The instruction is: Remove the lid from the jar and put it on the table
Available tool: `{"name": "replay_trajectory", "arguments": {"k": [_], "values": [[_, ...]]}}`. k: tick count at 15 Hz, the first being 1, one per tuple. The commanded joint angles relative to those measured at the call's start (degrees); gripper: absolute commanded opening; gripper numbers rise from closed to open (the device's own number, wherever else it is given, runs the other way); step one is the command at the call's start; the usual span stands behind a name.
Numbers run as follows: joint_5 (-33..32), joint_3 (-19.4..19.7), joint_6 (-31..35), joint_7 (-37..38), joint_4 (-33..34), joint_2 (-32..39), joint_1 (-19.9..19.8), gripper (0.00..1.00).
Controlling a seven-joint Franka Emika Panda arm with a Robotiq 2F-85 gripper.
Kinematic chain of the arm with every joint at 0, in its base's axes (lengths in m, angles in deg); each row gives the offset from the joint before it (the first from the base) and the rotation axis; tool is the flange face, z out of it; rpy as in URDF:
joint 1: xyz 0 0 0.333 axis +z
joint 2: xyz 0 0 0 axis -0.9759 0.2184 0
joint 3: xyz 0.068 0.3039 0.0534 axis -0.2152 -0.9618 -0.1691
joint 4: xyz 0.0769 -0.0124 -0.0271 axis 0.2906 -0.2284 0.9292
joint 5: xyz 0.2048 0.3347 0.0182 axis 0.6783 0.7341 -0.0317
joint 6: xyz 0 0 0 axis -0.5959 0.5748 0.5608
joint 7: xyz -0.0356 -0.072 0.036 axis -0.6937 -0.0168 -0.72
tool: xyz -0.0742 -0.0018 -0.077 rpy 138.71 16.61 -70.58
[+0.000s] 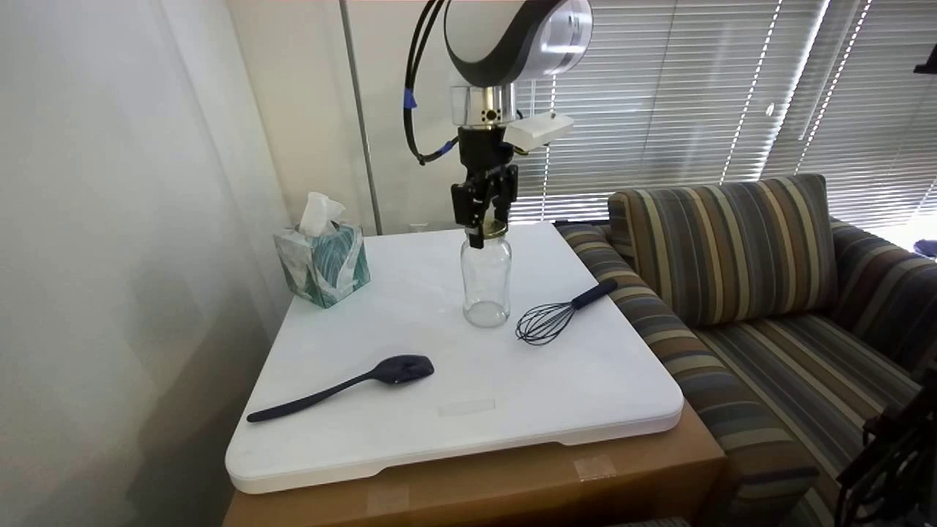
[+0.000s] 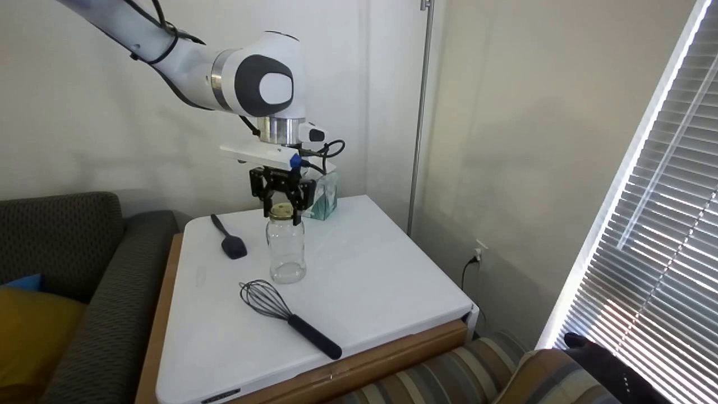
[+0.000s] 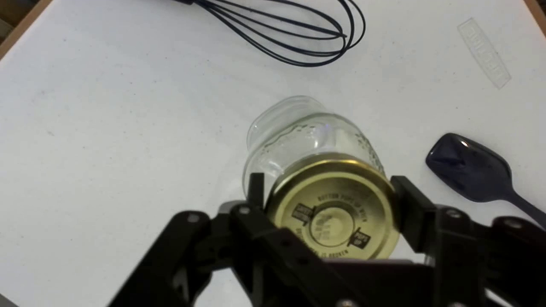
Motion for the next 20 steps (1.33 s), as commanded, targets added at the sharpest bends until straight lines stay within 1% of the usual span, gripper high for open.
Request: {"name": "replay_trajectory", "arguments": {"k": [1,13,17,20], "values": [[0.36,-0.83,-0.60,-1.52,-0.26,-0.91,-0.76,0.47],[-0.15,-0.46,-1.02,-2.21,-1.55,-4.21,-0.81,0.47],[-0.02,0.28,-1.61,-1.68,-1.98,-5.08,-1.65,0.47],[0.36,1.02,-1.56,-1.27,-2.44,-5.19,-3.00,0.47]]}}
